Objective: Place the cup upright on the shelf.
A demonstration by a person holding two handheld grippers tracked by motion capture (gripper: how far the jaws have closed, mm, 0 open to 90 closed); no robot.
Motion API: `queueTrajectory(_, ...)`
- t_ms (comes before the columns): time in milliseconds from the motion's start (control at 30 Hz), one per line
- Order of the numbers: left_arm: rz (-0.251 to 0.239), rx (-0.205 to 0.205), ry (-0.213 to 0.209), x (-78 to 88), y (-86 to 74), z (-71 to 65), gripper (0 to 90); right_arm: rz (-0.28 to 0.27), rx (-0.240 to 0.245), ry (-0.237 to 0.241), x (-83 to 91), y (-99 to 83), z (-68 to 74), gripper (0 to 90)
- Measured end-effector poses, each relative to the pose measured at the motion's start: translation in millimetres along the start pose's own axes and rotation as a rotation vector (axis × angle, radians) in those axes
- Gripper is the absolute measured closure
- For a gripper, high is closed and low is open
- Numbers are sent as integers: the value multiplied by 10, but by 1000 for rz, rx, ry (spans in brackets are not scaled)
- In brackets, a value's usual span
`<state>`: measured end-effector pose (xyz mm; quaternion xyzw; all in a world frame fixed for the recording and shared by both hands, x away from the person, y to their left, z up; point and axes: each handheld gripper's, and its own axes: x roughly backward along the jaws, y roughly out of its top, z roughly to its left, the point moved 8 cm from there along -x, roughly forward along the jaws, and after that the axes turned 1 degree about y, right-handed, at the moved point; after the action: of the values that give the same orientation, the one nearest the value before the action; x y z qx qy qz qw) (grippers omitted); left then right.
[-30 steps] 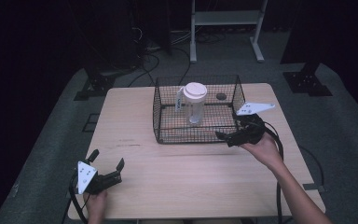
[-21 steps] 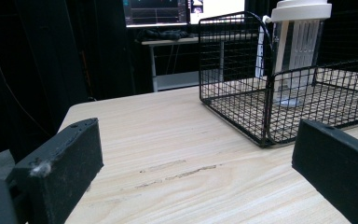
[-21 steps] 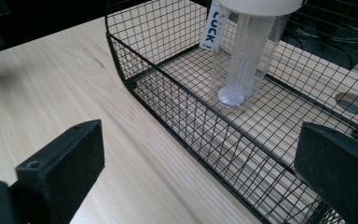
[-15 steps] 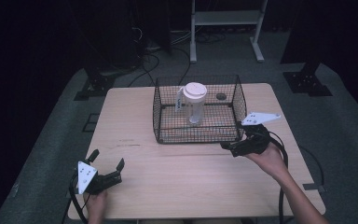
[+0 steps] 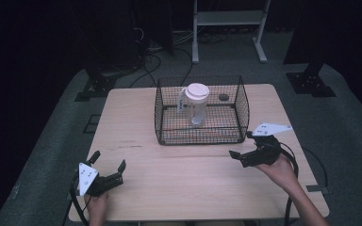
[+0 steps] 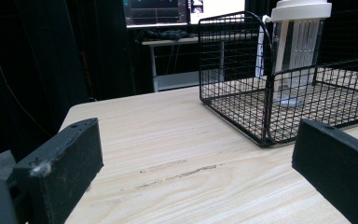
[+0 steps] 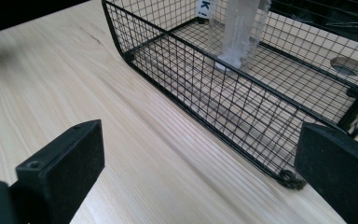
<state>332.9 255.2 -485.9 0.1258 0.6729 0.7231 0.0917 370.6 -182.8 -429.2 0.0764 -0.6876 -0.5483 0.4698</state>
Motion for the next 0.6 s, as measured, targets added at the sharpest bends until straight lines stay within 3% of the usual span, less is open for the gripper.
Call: queueTrajectory(600,0,-2,1,0,0,-1,9,-2,-35,0,62,-290,25,10)
